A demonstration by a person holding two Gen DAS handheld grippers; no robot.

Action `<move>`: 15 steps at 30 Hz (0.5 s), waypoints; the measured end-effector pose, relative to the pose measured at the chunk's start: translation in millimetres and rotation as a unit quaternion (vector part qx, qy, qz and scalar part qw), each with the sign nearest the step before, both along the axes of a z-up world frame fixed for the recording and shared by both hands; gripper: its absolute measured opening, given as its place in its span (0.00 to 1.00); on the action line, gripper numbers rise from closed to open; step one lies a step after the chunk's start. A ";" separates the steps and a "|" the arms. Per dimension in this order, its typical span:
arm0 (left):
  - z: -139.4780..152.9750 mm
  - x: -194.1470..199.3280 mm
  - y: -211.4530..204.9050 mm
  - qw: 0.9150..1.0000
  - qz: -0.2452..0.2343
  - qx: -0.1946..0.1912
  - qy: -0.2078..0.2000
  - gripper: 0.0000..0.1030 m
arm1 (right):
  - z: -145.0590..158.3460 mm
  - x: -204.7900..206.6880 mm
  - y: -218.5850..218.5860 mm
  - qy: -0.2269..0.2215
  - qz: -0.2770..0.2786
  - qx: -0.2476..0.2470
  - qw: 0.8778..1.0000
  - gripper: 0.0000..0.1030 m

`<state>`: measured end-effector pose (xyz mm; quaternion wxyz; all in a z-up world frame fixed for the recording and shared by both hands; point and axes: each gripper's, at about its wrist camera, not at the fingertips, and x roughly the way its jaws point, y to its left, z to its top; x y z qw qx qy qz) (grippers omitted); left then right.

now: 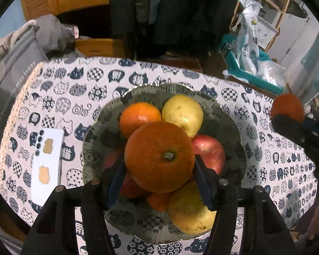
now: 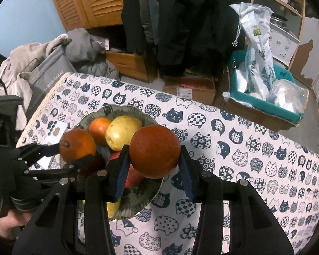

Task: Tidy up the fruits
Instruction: 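Lower the tangerines into the green bowl and open both grippers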

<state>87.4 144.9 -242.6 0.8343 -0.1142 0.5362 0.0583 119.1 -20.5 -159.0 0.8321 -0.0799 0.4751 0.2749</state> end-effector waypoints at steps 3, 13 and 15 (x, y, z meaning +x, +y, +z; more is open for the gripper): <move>-7.3 2.4 -1.1 1.000 -0.003 -0.005 0.012 0.61 | -0.6 0.9 1.0 0.002 0.000 0.001 1.000 0.43; 0.3 2.2 -3.0 1.000 -0.012 0.002 0.002 0.83 | -6.5 10.0 4.8 0.014 0.001 0.006 1.000 0.43; 1.8 0.4 1.0 1.000 -0.005 0.004 0.003 0.83 | -9.2 12.9 6.1 0.018 0.001 0.007 1.000 0.43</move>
